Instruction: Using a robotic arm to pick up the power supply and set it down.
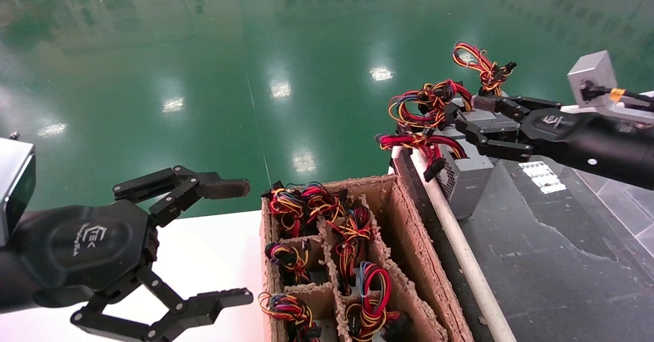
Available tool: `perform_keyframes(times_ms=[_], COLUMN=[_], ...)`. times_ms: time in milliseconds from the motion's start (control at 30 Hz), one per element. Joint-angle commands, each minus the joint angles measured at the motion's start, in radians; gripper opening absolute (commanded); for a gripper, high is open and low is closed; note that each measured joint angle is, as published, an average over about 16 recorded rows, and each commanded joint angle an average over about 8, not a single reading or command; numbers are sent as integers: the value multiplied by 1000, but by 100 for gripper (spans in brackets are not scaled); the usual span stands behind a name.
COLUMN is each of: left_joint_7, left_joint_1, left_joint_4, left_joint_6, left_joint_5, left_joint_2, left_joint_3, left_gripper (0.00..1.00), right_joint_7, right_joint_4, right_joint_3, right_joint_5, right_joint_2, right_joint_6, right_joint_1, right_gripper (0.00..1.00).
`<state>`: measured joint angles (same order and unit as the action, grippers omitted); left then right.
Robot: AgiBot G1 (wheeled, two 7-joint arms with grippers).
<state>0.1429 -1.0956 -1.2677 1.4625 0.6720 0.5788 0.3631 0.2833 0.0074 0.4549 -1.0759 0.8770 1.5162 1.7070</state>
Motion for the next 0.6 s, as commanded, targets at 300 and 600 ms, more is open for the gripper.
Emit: perform_keyframes(times_ms=[300, 600], left_joint_7=[0, 0], left_joint_1=[0, 0], left_joint_4=[0, 1], left_joint_6=[0, 0], left_joint_5=[0, 0], left_joint_2=[0, 0], left_joint_3=[0, 0], left_gripper=[100, 100], right_joint_7=[-44, -110], right_joint_4=[51, 241], right_joint_3=[-38, -59], right_joint_5=[59, 104], right_joint_2=[-34, -70], right_joint_6=[52, 41], right_joint_1=[-27, -121], right_gripper=[100, 100])
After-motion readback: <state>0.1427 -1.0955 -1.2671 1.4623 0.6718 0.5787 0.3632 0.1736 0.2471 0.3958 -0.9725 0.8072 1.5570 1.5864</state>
